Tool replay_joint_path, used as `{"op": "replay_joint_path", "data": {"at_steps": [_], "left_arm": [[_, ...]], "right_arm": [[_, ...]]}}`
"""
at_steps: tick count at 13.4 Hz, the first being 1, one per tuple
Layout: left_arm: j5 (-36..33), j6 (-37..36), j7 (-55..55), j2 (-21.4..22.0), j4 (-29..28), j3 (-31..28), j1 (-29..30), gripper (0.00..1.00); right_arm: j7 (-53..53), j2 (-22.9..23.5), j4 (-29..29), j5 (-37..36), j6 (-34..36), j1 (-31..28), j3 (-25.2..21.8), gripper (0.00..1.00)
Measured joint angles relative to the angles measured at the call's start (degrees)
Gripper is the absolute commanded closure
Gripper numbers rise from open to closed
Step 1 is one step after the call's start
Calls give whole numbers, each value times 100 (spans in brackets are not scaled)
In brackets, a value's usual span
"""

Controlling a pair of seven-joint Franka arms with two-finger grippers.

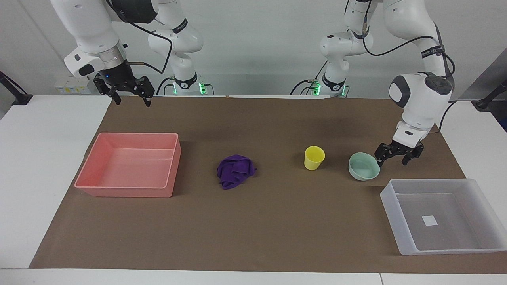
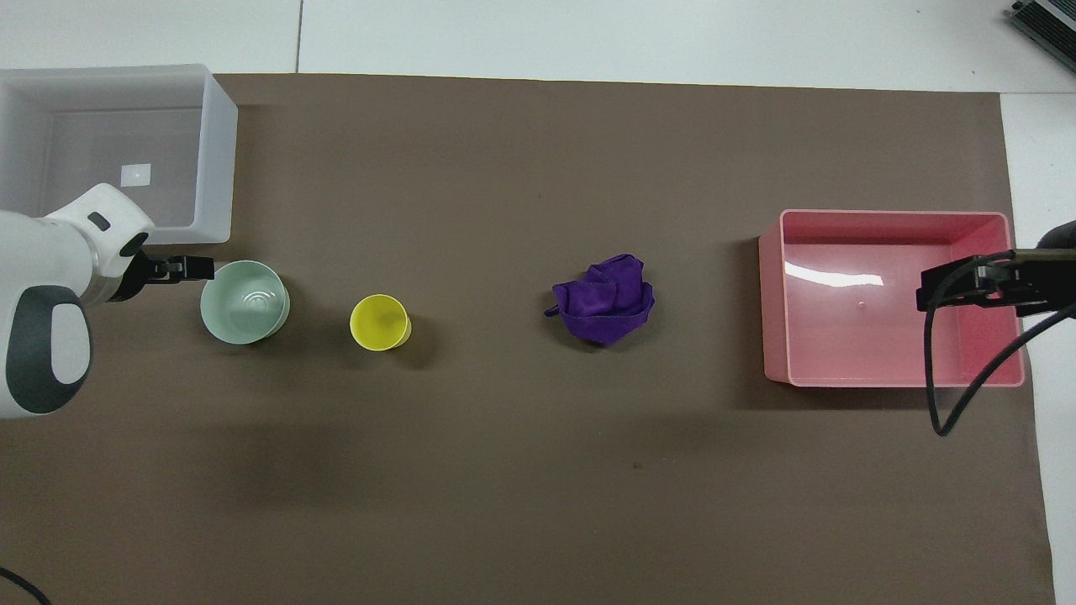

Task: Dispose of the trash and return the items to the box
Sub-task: 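Lower the left gripper onto the rim of the pale green bowl, then lift the green bowl into the white bin while the right gripper reaches out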

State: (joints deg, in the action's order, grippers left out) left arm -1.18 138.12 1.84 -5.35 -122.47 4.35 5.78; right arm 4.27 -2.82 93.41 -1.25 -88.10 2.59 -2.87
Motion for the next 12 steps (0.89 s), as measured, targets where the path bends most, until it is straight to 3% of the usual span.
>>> {"op": "replay_joint_path", "data": {"at_steps": [8, 9, 10, 11, 12], "left_arm": [[0, 490, -45, -259, -390, 45, -10, 0], [0, 589, -101, -302, -432, 56, -16, 13], [0, 640, -140, -330, -459, 65, -24, 63], [0, 653, -162, -344, -464, 72, -28, 100], [0, 662, -172, -346, -464, 77, -29, 100]], "right_arm": [[0, 0, 2, 0, 0, 0, 0, 0], [0, 0, 3, 0, 0, 0, 0, 0], [0, 0, 5, 0, 0, 0, 0, 0], [0, 0, 8, 0, 0, 0, 0, 0], [0, 0, 10, 0, 0, 0, 0, 0]]}}
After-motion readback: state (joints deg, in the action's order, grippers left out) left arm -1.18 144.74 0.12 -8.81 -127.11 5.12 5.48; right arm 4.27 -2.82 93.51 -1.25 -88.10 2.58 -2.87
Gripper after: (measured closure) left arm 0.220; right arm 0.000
